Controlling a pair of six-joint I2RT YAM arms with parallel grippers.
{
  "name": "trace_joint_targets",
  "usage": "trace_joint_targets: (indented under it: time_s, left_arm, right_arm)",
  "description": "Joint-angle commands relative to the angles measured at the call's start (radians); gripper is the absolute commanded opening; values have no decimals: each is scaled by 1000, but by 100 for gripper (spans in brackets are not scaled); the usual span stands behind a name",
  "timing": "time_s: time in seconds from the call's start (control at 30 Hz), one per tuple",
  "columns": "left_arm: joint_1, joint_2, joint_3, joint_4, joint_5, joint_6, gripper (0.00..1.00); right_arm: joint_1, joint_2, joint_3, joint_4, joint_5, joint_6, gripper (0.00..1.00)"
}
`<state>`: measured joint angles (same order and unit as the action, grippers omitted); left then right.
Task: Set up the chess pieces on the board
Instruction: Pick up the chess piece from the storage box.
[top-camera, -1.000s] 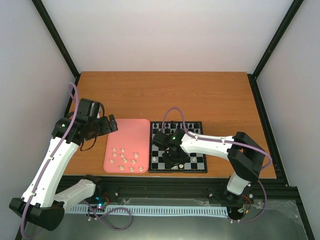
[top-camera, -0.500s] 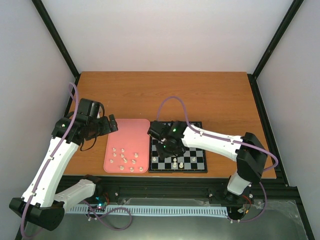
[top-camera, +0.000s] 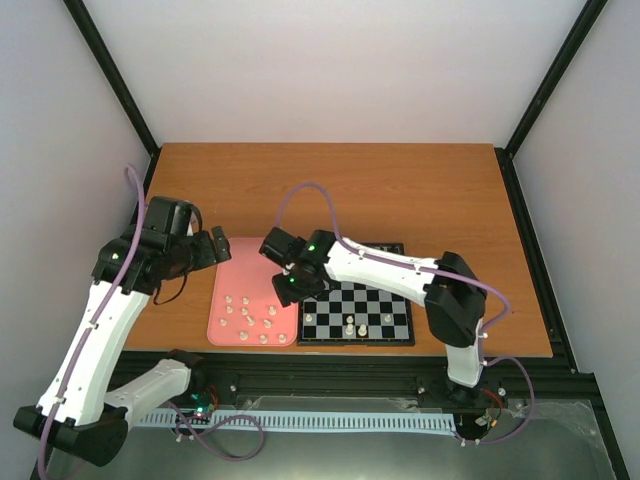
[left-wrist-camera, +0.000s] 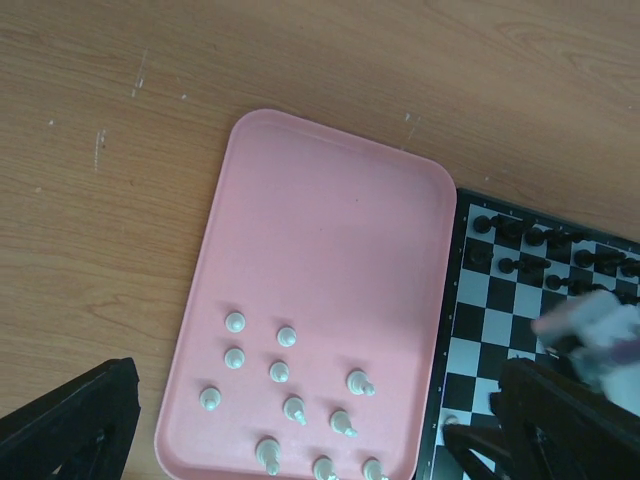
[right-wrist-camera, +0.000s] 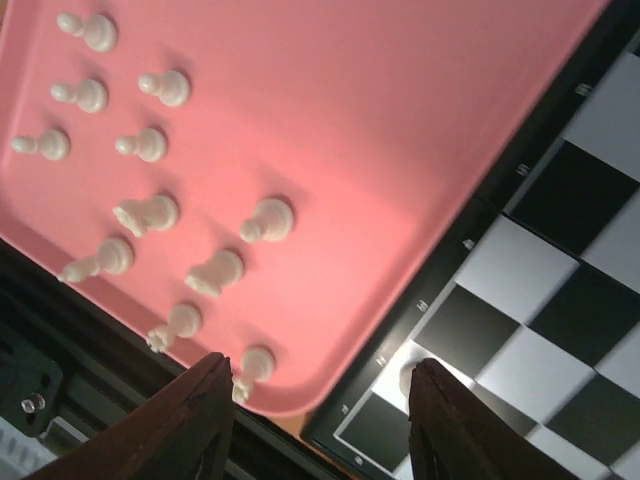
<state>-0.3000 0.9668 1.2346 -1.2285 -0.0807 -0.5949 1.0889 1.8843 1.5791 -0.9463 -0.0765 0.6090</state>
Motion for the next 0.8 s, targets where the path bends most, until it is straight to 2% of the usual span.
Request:
trace_joint_targets:
  time_s: [0.0, 0.33, 0.77]
  left_arm:
    - [2, -33, 61, -44, -43, -2, 100]
    - [2, -40, 60, -60, -46, 13, 100]
    - [1, -44, 56, -64, -36, 17, 100]
  right_arm:
    - [6, 75, 71, 52, -55, -17, 48]
    - [25, 259, 214, 38, -100, -37, 47]
    - [27, 357, 290, -18, -68, -20, 43]
